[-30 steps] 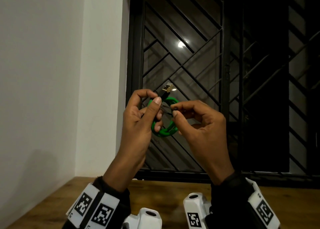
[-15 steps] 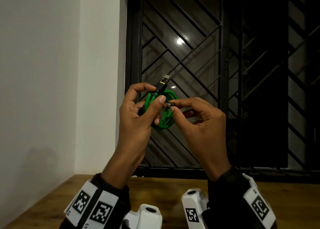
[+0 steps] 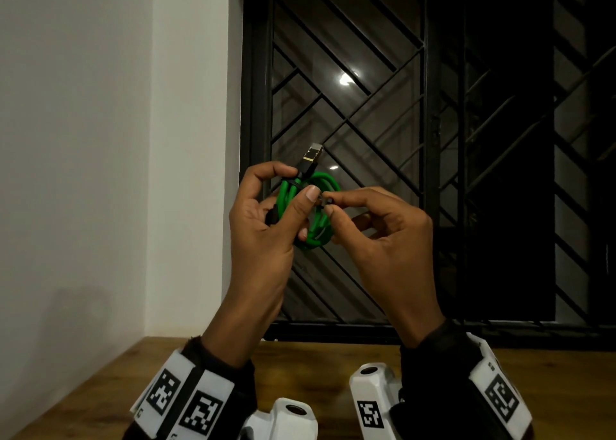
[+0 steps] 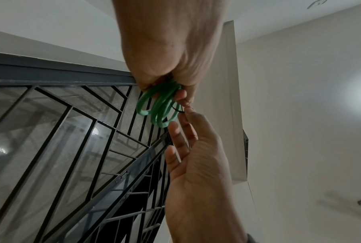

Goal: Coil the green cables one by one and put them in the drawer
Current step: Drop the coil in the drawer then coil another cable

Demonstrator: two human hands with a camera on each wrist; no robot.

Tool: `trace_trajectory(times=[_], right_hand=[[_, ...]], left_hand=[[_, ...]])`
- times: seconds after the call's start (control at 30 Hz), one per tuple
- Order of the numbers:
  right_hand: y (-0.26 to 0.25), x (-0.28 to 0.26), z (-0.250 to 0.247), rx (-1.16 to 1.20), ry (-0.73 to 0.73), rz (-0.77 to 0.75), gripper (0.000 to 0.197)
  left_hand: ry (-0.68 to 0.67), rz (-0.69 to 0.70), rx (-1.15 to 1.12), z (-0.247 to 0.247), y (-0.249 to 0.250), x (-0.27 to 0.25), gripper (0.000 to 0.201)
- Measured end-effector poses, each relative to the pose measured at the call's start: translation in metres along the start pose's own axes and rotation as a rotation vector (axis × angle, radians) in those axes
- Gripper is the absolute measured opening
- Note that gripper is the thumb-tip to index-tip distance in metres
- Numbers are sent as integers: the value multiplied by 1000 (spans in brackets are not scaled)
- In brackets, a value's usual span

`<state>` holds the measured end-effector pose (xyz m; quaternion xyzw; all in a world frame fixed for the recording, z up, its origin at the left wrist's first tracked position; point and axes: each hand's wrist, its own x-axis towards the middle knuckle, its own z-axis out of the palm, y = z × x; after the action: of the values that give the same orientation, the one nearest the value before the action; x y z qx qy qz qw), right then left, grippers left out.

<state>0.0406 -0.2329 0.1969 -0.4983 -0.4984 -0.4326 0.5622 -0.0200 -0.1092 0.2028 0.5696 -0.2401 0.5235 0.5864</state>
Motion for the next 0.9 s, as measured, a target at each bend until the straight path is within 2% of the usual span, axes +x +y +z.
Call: trace_trajectory(times=[0.43, 0.6, 0.9], right_hand=[[0, 0, 1, -3, -15, -27, 14], [-2, 0, 2, 60, -13, -19, 16], [0, -1, 1, 84, -22, -2, 15]], left_hand=[[5, -26, -36, 0, 1, 0, 29], [-2, -94, -171, 1, 0, 0, 30], [-6, -85, -149, 2, 1, -1, 33]])
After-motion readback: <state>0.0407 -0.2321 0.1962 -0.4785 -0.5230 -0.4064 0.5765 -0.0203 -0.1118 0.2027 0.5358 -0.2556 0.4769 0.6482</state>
